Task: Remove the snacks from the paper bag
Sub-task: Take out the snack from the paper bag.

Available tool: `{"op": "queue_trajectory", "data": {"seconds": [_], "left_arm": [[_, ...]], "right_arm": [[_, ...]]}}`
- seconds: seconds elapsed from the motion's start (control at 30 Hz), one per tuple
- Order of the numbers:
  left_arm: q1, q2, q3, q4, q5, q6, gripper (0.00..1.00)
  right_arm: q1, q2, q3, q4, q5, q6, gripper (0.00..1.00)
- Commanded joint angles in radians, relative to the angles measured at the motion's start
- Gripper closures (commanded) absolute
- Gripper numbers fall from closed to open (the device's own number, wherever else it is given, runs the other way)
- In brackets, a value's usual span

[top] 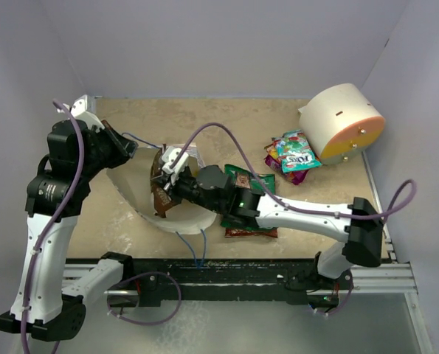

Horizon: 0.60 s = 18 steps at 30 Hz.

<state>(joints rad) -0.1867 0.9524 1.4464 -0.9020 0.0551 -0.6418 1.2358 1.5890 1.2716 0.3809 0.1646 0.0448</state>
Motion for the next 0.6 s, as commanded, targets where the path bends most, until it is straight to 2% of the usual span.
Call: {"op": "queue_trajectory", "data": {"seconds": [0.0,0.27,0.43,0.57], "left_arm": [[-0.003,0.003,0.045,0.025,-0.072,0.036,1.0],[-0.003,0.037,0.036,0.046,-0.08,0.084,1.0],[-0.003,0.062,0.014,0.044,-0.088,0.092,1.0],[-0.003,0.068,-0.009,0.054,-0.097,0.085,1.0]], "right_arm": [[-0.004,-0.141,0.094,-0.09,-0.057,-0.055,1.0],[-0.004,-0.31,0.183,-0.298,-0.054,-0.027,1.0],[-0.004,-0.387,0.312,-0.379,0.108,0.012,1.0],[-0.004,-0.396,0.446,-0.411,0.235,-0.022,1.0]]}}
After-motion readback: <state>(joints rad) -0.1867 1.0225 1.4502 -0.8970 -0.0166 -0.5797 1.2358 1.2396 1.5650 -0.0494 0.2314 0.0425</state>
